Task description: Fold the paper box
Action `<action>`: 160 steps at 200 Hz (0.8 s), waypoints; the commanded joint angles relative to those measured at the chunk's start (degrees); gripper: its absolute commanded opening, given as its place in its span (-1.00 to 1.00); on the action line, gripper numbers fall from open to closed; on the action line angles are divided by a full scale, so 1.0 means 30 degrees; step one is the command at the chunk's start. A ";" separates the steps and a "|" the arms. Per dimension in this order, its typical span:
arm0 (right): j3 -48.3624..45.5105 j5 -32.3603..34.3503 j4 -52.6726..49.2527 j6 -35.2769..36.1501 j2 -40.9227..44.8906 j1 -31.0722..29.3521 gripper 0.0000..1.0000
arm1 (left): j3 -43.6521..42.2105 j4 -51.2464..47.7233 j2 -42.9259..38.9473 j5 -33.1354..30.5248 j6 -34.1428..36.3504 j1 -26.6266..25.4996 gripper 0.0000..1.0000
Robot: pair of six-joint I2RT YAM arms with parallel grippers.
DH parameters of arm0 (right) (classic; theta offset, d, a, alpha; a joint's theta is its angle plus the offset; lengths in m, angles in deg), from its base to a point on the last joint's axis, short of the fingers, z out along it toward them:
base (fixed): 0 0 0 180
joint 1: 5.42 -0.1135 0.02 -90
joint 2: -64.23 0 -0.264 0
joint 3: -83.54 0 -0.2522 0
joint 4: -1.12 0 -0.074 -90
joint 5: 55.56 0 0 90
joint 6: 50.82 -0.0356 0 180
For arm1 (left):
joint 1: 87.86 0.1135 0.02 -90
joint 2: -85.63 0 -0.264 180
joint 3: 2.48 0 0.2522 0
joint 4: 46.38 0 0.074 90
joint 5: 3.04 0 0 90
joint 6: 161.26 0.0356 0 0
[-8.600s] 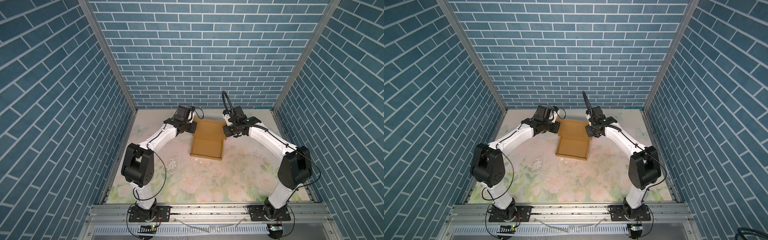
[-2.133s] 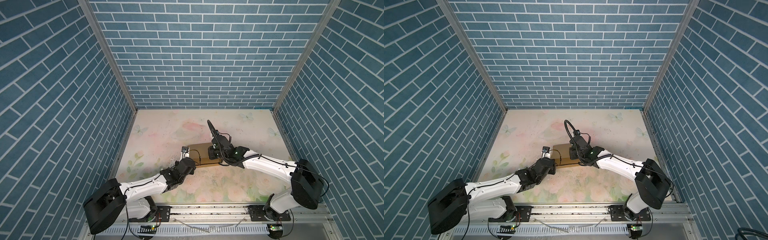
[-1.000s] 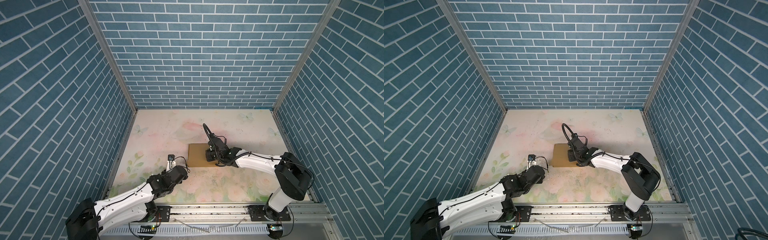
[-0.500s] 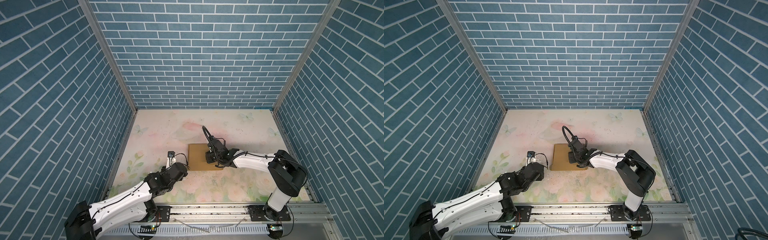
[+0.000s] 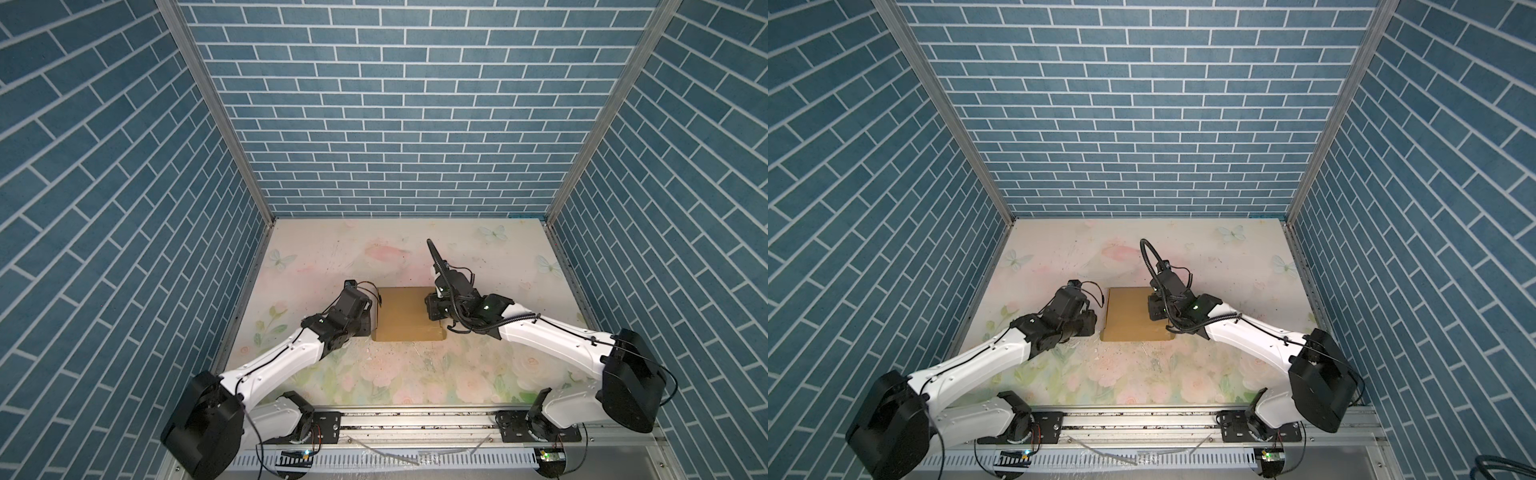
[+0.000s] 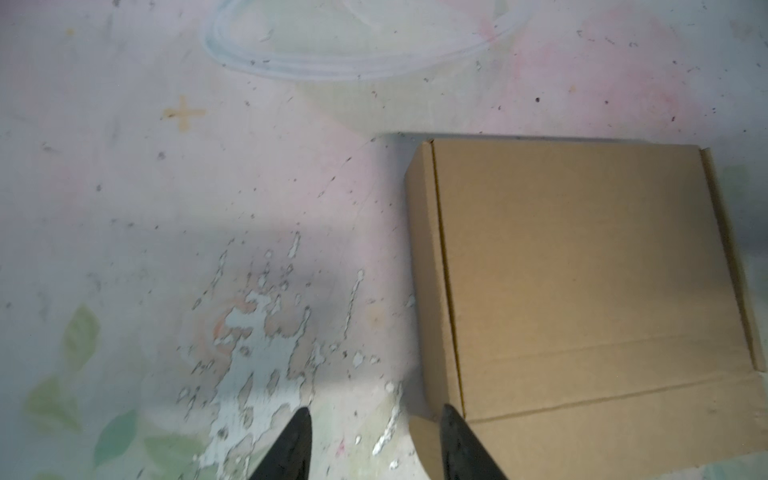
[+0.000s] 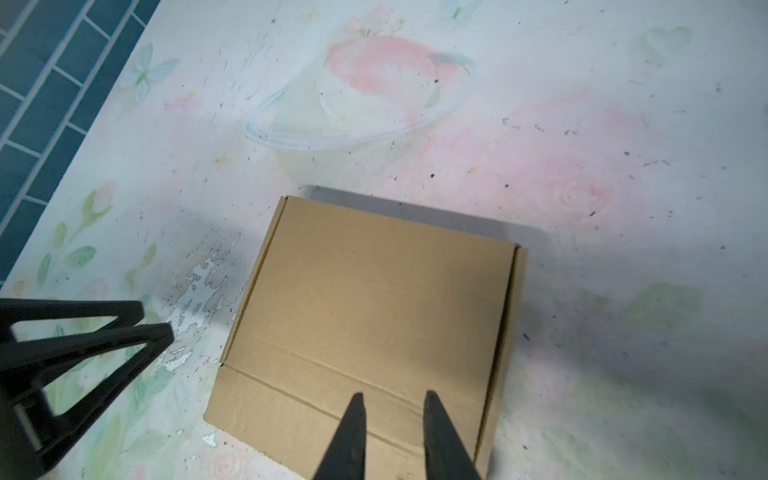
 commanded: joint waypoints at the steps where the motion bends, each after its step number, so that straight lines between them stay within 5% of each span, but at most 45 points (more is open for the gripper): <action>1: -0.0418 0.0635 -0.1768 0.0539 0.0705 0.0503 -0.45 | 0.1288 0.0038 0.1208 0.1981 0.1330 0.0551 -0.06; 72: -0.0834 -0.0292 -0.1626 0.0983 0.1176 0.2092 -0.44 | 0.3972 -0.0402 0.4414 0.3379 0.2516 0.1712 -0.28; 160: -0.1648 -0.1016 -0.0955 0.1016 0.1416 0.3051 -0.47 | 0.3832 -0.0007 0.5690 0.3780 0.2433 0.1731 -0.36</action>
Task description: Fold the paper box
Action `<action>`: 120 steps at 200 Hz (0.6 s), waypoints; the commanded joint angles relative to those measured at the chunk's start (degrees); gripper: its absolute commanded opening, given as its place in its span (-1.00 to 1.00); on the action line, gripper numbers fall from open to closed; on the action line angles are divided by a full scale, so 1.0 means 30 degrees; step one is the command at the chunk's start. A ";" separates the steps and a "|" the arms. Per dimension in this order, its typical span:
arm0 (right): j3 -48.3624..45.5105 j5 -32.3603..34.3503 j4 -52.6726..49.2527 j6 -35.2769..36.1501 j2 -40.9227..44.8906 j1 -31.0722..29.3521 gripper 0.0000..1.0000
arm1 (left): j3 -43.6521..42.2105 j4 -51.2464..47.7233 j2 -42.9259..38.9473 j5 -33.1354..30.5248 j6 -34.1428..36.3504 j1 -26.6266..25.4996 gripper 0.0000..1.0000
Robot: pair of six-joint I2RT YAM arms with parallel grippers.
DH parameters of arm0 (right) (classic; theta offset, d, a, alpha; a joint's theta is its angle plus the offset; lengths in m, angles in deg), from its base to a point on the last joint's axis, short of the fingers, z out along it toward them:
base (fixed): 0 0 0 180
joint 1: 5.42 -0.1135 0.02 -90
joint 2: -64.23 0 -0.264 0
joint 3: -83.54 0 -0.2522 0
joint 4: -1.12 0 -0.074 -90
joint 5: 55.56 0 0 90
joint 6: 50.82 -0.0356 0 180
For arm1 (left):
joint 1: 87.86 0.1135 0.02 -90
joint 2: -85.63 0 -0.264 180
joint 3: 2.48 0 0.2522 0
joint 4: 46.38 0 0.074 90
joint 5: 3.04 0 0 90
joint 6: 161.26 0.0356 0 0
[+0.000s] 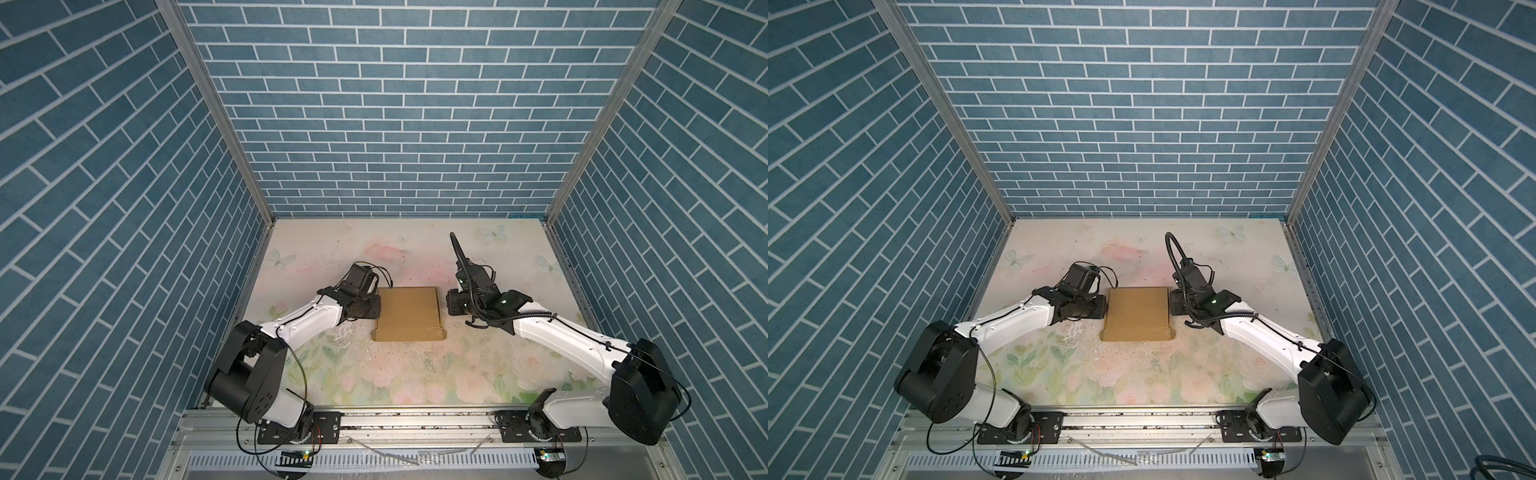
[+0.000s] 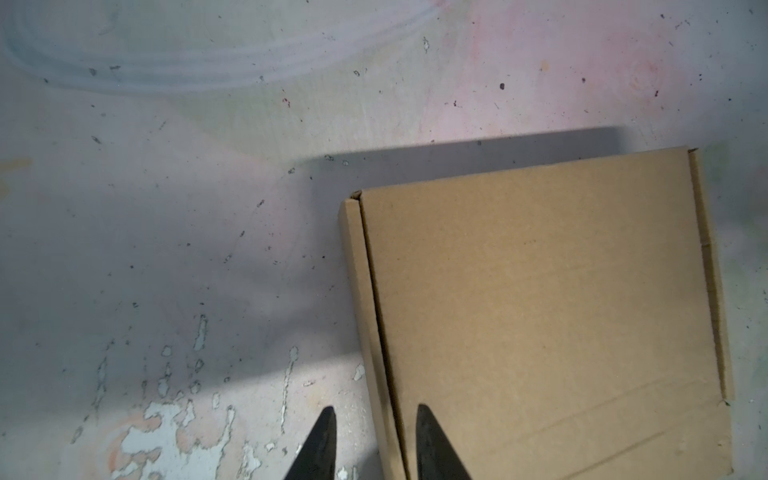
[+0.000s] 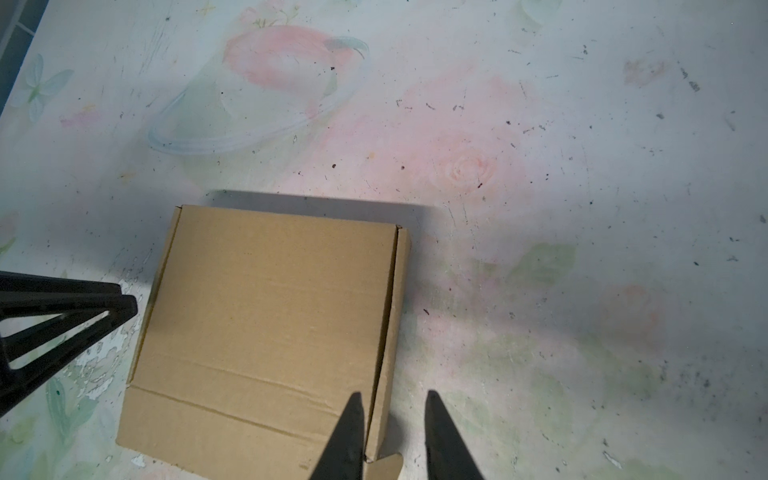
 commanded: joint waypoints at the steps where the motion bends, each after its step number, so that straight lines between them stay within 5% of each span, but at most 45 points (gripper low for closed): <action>1: -0.0563 -0.0279 0.0303 0.0513 0.0552 0.0165 -0.47 | 0.0027 0.0008 0.0307 0.0087 0.0174 0.0129 -0.37; 120: -0.1869 -0.1367 0.1265 0.0207 0.0988 0.1333 -0.41 | -0.0800 0.1146 0.0887 0.0641 -0.0047 0.0727 -0.63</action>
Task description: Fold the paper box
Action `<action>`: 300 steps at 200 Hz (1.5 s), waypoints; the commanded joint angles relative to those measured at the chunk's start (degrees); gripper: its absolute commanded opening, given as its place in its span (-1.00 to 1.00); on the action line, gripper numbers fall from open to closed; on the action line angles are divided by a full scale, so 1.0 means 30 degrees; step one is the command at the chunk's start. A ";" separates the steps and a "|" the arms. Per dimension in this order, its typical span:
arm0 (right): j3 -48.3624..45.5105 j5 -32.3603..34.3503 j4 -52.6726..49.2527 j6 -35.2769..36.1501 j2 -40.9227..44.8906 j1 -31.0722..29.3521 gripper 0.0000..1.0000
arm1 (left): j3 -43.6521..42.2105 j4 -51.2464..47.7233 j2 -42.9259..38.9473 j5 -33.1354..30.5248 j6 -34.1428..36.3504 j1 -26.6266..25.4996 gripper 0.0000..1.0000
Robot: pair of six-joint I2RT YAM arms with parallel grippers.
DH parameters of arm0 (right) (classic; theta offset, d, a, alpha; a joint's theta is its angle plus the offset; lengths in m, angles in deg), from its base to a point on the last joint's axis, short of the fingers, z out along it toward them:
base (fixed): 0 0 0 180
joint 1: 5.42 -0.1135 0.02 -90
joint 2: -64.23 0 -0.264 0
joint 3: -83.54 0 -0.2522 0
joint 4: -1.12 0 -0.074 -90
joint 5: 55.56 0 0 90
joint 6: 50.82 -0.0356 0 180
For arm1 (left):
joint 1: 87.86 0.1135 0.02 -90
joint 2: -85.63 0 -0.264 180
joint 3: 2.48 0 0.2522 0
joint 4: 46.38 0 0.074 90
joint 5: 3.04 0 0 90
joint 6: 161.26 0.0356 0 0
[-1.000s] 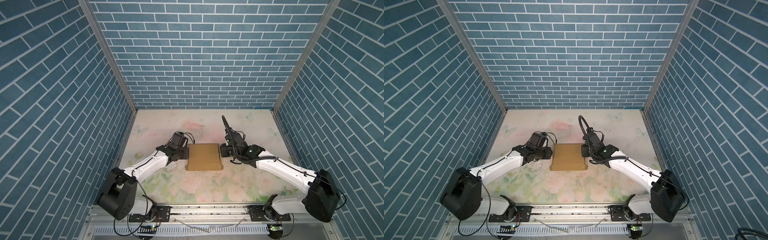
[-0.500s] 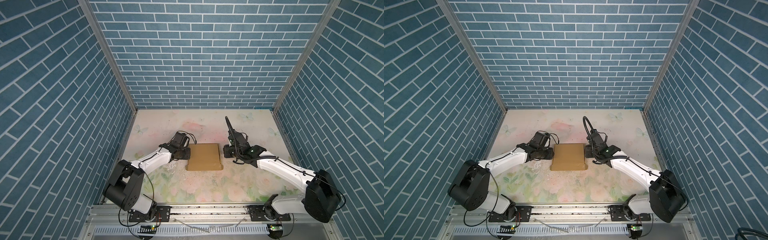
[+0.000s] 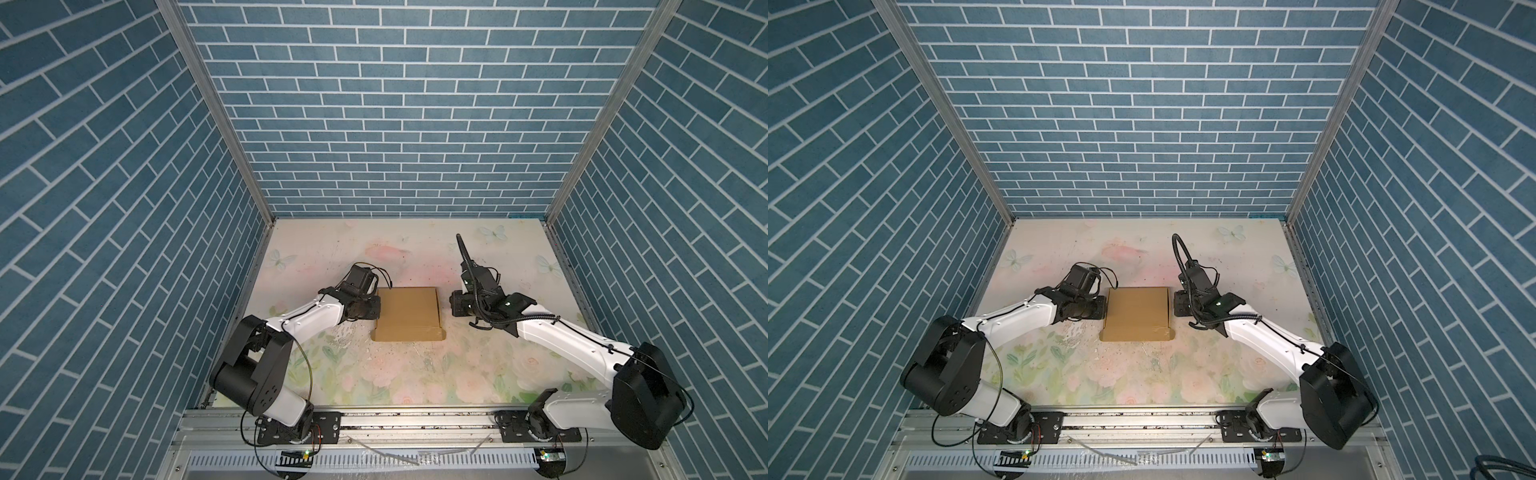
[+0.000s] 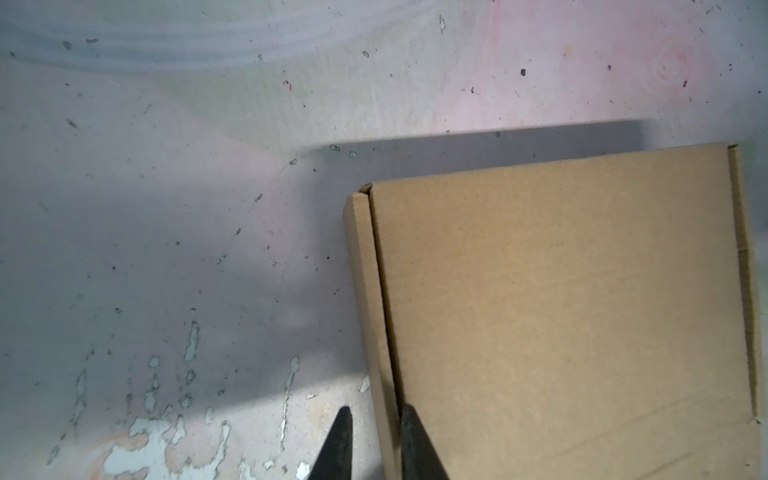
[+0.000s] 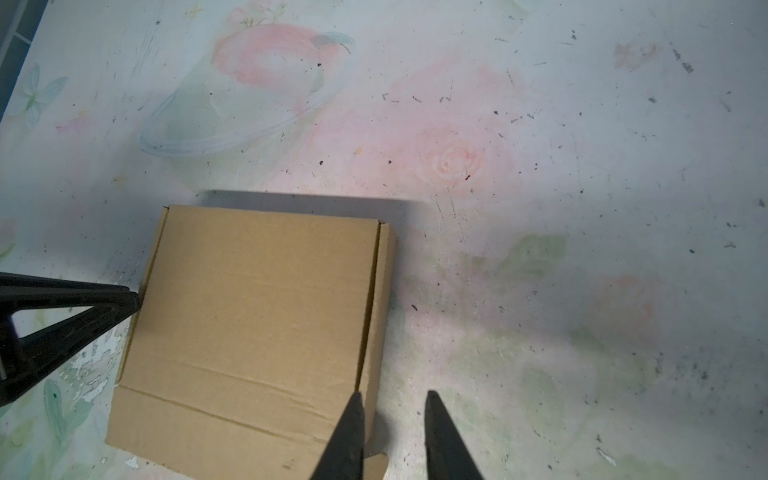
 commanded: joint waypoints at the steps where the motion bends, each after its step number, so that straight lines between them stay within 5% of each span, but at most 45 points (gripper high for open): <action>1: -0.0758 -0.0760 0.0563 0.0206 0.0500 0.0464 -0.41 | -0.0499 0.0365 0.0209 0.0329 -0.0032 0.0367 -0.64; 118: -0.2984 -0.7652 0.6621 -0.3401 0.0398 0.1766 0.28 | -0.1883 0.2226 0.0209 0.1617 -0.0419 0.1417 -0.76; 300: -0.5295 -0.8725 1.3351 -0.7622 -0.3137 0.1729 0.31 | -0.2734 0.3248 0.0231 0.2382 -0.0637 0.2009 -0.76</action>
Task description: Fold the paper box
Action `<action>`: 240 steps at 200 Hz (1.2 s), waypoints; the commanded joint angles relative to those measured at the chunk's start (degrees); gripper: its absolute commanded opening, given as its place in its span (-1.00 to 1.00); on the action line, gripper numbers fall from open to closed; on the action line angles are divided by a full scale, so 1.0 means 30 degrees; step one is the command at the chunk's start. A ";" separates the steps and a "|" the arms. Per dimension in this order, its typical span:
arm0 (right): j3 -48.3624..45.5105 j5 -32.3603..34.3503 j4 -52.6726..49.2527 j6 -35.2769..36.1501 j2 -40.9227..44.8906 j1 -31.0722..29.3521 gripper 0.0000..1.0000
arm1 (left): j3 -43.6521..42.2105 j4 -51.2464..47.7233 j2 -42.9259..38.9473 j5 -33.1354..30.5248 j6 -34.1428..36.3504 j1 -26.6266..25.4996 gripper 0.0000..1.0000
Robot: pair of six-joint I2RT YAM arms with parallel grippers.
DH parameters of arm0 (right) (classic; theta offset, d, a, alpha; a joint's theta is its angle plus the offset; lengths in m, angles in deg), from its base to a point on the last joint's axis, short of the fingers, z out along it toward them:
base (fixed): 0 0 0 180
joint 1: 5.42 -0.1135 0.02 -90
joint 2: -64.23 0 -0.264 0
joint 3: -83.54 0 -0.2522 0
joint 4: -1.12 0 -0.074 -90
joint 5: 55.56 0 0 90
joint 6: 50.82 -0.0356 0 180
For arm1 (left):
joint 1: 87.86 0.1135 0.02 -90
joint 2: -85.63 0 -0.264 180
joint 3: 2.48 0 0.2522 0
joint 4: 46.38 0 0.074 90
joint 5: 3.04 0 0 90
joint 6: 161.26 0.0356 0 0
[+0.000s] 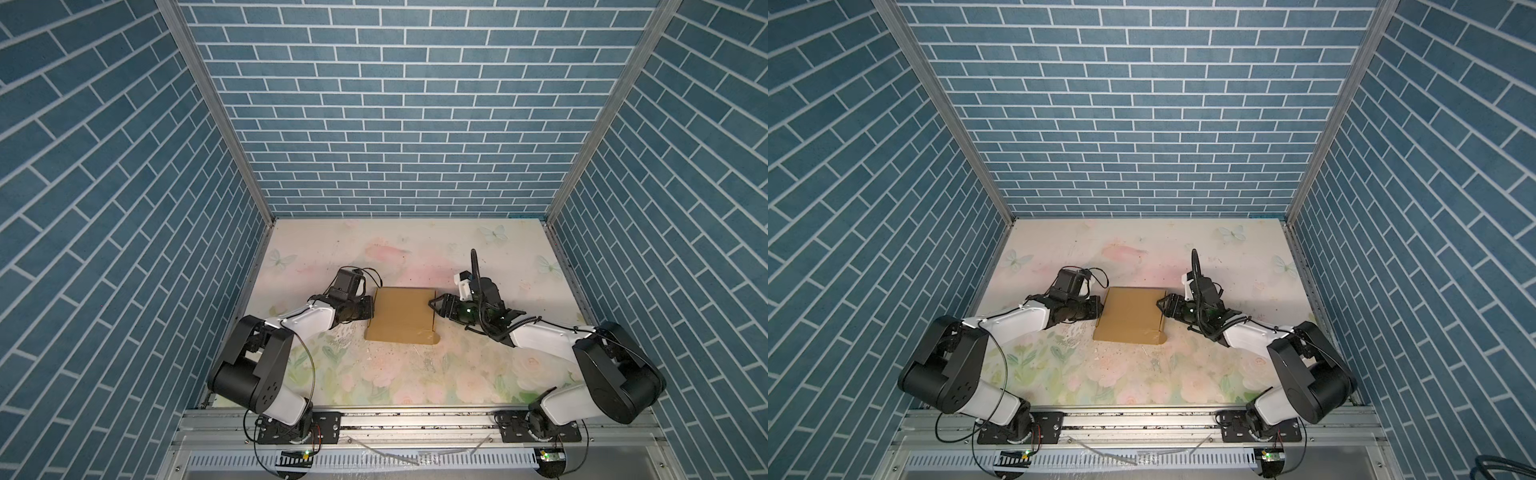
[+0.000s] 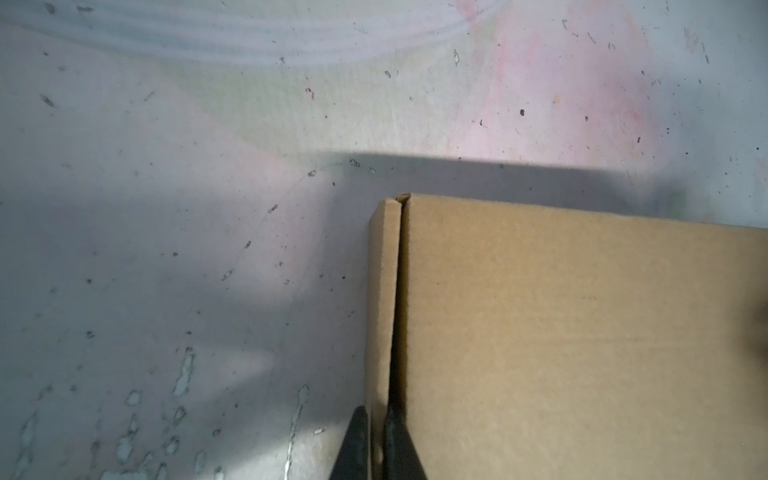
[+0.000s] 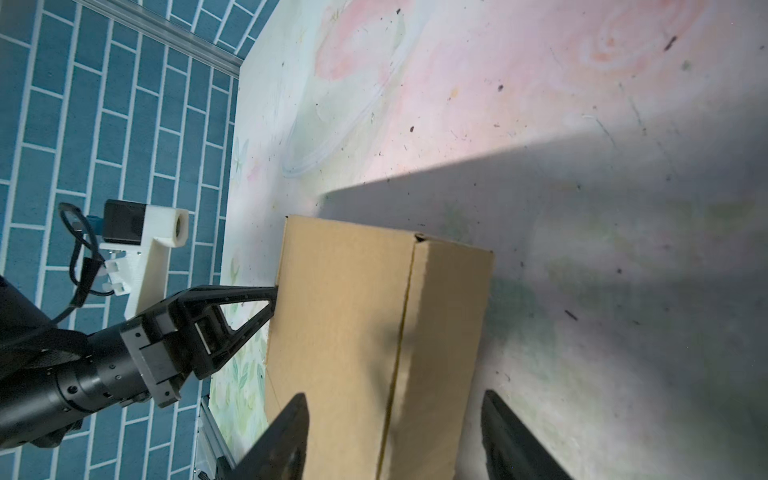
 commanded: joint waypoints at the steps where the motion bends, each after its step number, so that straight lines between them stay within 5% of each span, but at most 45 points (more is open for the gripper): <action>1: -0.0384 -0.0274 0.1208 -0.0891 -0.0327 0.0042 0.31 | -0.0521 -0.0507 0.0231 -0.0211 -0.0128 0.0171 -0.77; 240: 0.2208 -0.1373 0.6068 -0.3093 -0.4918 -0.1939 0.11 | -0.0074 -0.0475 0.0073 0.0490 -0.0425 0.0164 -0.64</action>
